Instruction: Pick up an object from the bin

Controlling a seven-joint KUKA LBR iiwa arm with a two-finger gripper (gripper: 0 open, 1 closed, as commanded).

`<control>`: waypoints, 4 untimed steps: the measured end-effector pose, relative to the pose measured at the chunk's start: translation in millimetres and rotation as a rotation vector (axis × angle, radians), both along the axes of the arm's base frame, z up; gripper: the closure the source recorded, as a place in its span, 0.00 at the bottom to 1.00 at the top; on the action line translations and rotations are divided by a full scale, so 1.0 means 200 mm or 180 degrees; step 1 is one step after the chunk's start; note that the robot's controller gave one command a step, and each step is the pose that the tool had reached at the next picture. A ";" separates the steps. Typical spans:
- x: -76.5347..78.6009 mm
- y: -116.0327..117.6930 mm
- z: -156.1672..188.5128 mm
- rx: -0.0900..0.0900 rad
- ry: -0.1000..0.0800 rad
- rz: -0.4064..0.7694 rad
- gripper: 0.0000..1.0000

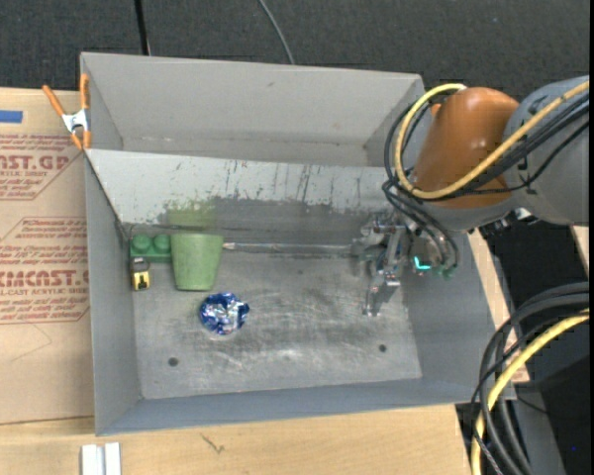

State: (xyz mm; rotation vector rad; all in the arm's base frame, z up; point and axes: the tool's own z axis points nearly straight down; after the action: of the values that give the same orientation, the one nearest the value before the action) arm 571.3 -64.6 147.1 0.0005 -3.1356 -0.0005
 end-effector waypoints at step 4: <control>-0.33 0.78 -0.37 0.0015 -0.0072 0.0267 0.00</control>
Offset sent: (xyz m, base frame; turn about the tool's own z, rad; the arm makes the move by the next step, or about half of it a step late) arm 0.0006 0.0602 0.0348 0.2282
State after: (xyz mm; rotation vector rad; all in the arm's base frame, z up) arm 504.6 91.7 73.7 0.1331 -3.1553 -0.0074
